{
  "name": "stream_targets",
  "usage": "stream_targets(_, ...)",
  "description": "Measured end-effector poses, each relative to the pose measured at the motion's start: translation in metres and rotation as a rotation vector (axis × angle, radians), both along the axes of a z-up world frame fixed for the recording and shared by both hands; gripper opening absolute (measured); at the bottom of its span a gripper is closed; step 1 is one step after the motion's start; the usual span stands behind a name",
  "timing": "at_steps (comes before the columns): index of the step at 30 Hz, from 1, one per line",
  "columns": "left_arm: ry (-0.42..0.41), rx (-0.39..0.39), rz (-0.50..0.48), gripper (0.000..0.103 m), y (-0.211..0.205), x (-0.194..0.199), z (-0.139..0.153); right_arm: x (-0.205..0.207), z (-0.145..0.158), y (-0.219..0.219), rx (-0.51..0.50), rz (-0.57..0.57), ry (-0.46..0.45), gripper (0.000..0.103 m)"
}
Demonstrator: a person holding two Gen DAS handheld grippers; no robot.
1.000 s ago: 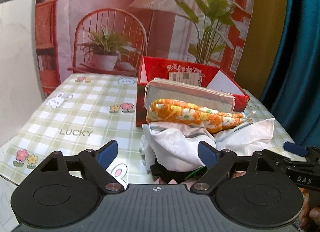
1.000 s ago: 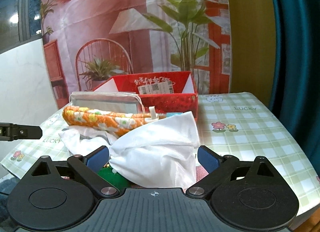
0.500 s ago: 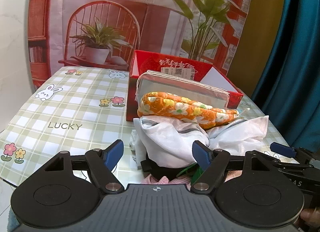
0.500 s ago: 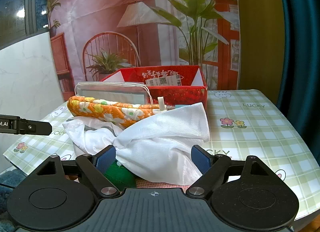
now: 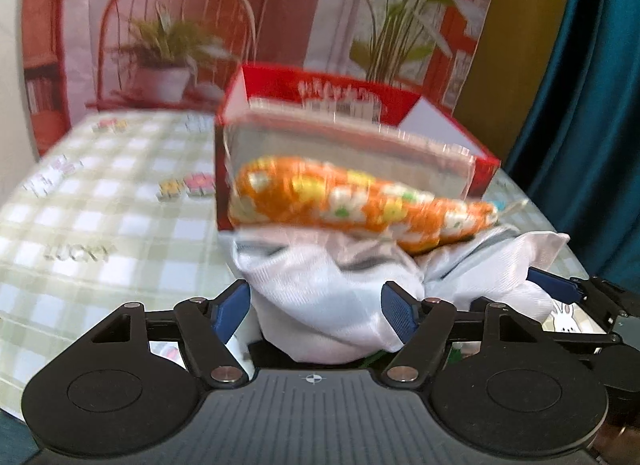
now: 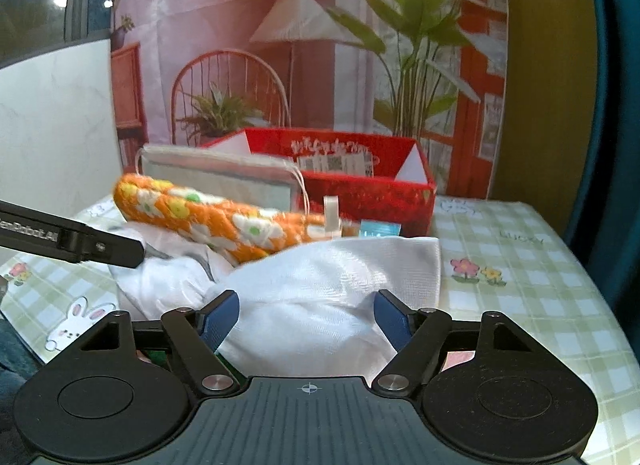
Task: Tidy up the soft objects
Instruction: 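Close the left gripper on the white cloth while the right gripper also closes on it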
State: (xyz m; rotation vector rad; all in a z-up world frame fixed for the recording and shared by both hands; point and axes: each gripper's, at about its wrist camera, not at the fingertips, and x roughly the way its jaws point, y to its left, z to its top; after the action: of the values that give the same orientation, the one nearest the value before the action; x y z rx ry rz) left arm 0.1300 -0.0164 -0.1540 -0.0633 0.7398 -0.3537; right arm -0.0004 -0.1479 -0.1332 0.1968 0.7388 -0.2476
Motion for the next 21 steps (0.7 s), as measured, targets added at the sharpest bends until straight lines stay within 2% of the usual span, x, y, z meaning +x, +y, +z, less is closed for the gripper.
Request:
stream_targets(4, 0.006, -0.03, -0.019, 0.074, 0.001, 0.003, -0.019, 0.003, -0.017, -0.003, 0.05, -0.002, 0.023, 0.071)
stream_targets(8, 0.0, -0.076, -0.032, 0.066, 0.006, 0.003, -0.024, -0.001, -0.027, -0.005, 0.081, -0.011, -0.01, 0.067)
stream_targets(13, -0.006, -0.089, -0.037, 0.059, 0.006, 0.004, -0.028, -0.001, -0.034, -0.004, 0.108, -0.007, -0.015, 0.064)
stream_targets(15, -0.01, -0.099, -0.037, 0.054, 0.007, 0.001, -0.029, -0.002, -0.035, -0.005, 0.115, -0.005, -0.019, 0.062)
stream_targets(17, -0.022, -0.1, -0.049, 0.046, 0.006, -0.001, -0.028, -0.002, -0.036, -0.006, 0.133, -0.009, -0.022, 0.059)
stream_targets(21, -0.046, -0.092, -0.062, 0.04, 0.005, -0.007, -0.026, -0.004, -0.037, -0.009, 0.168, -0.015, -0.025, 0.048)
